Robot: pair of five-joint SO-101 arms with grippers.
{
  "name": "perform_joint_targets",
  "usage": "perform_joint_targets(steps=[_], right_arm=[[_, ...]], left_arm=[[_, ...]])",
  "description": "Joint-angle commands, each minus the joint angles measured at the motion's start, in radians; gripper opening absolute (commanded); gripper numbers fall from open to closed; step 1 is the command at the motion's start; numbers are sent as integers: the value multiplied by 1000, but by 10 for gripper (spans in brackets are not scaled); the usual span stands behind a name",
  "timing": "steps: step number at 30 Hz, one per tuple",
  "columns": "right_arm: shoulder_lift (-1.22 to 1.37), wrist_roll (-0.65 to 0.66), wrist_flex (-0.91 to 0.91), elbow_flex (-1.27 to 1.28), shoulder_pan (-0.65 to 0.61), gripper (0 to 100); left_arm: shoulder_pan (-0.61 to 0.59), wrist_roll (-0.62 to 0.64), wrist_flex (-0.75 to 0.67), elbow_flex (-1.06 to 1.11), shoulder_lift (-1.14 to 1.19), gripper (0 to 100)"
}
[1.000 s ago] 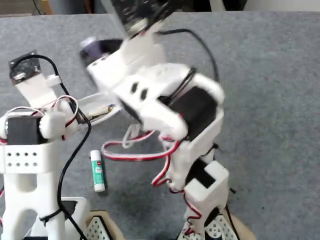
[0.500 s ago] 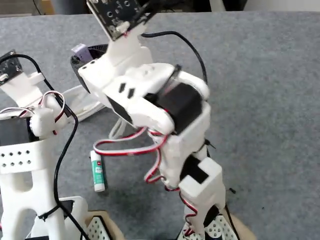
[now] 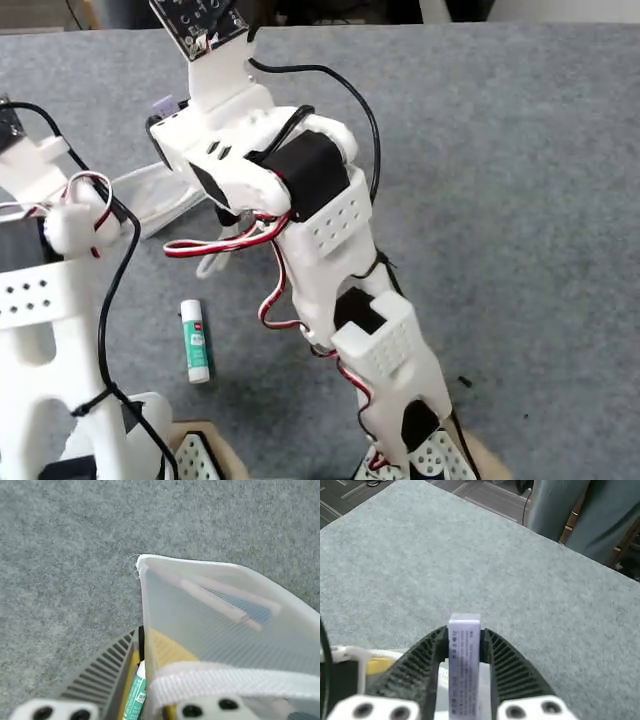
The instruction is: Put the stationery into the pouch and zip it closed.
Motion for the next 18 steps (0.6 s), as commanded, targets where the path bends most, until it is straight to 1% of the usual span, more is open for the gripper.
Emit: perform_joint_targets(steps=[1,6,15,18], right_arm=[[-5,37,11,-45,-26,12],[-5,157,11,-53,-48,12],[-5,253,12,-44,-63,12],[-5,315,12,-44,-74,12]], left_arm=[[-54,0,-20,-4,81,29],[-50,-3,-23,-38,81,29],[-47,-3,-20,-71,81,28],[-51,-5,-18,-68,87,28]])
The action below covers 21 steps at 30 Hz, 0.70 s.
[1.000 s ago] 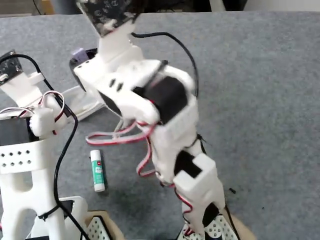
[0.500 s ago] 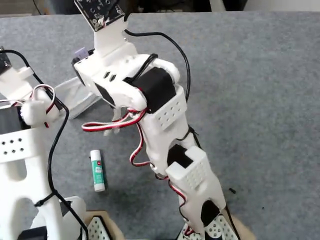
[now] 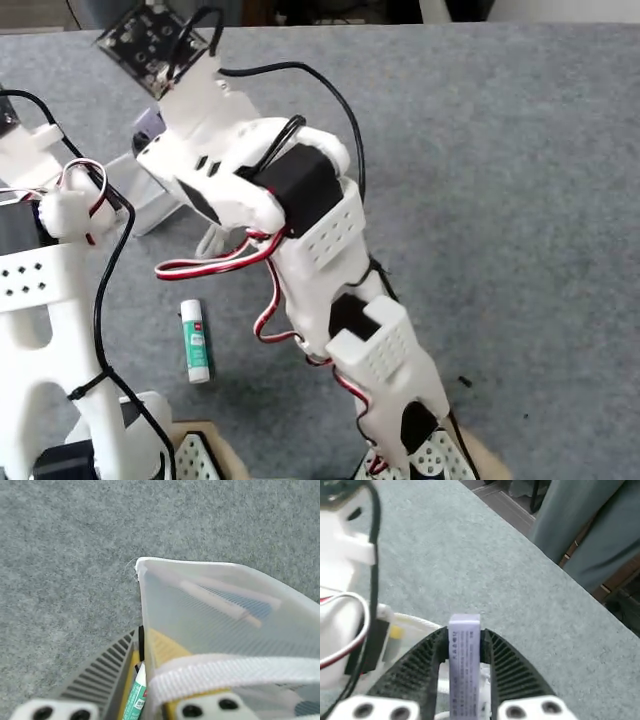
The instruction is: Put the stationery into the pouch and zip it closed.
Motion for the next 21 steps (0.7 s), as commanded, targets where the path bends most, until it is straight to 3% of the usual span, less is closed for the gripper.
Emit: perform_joint_targets(steps=[1,8,11,18,21], right_arm=[[-7,75,6,-22,-26,12],[-99,244,6,-33,-21,12],[-166,222,5,-33,-3,12],[-294,152,3,-33,40,12],[-338,129,3,-33,63,12]], left_arm=[[-35,-5,-17,-1,41,28],[-22,-118,-14,-4,34,28],[-5,-126,15,-31,32,28],[163,-120,253,-277,40,28],[200,-106,262,-315,32,28]])
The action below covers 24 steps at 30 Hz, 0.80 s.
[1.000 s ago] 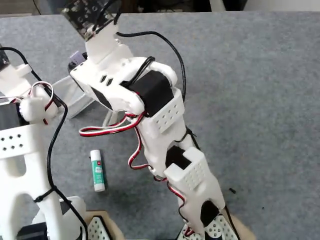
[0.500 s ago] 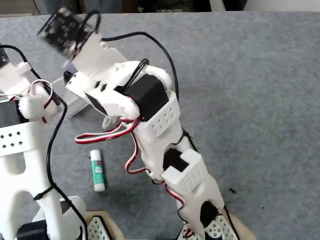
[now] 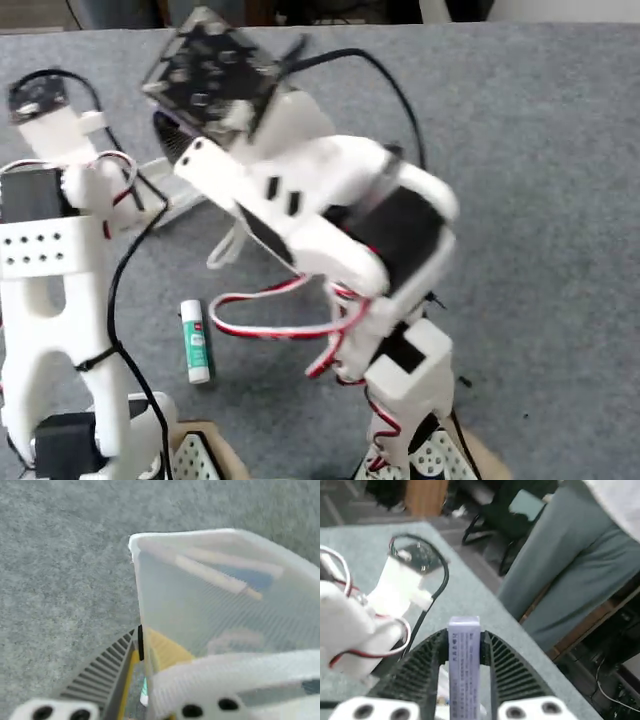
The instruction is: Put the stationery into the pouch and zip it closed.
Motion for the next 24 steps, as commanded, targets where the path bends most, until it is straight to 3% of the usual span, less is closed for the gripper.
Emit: perform_joint_targets(steps=[1,10,24], right_arm=[[-82,-37,3,-33,35,12],[-133,-137,5,-22,51,12],[-125,-140,5,277,48,12]], left_arm=[[47,29,28,-84,-11,28],[128,71,29,-2,-5,28],[71,71,23,31,3,29]])
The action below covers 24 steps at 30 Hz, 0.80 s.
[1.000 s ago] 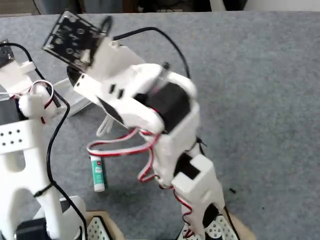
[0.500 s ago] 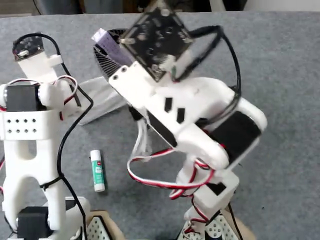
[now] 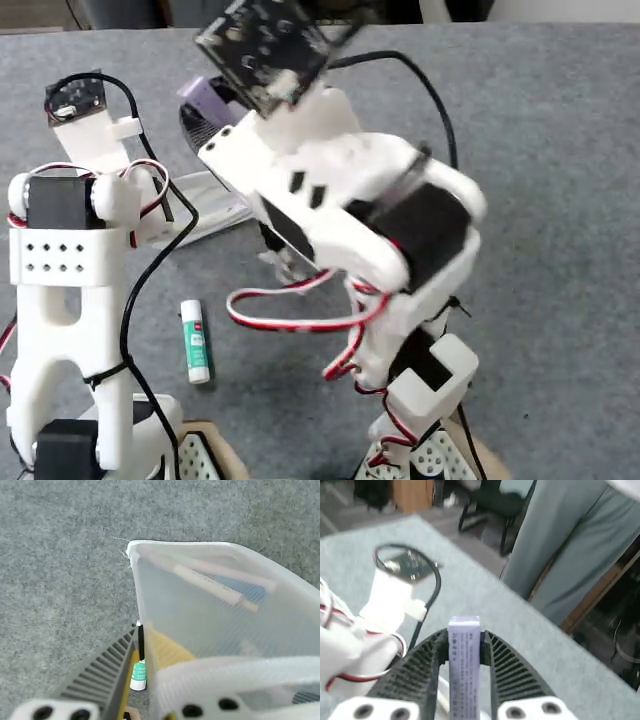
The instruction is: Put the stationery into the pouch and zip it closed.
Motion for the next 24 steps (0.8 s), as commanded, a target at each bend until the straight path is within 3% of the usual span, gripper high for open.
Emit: perform_joint_targets(steps=[1,5,17,24], right_arm=[[-24,-9,5,77,8,12],[-24,-8,5,170,8,12],[-97,3,3,547,-87,12],[-285,181,-8,756,-176,12]], left_arm=[[-56,12,6,4,11,29],[-122,12,-14,27,11,29],[-160,11,-26,65,12,29],[-157,11,-26,65,12,29]])
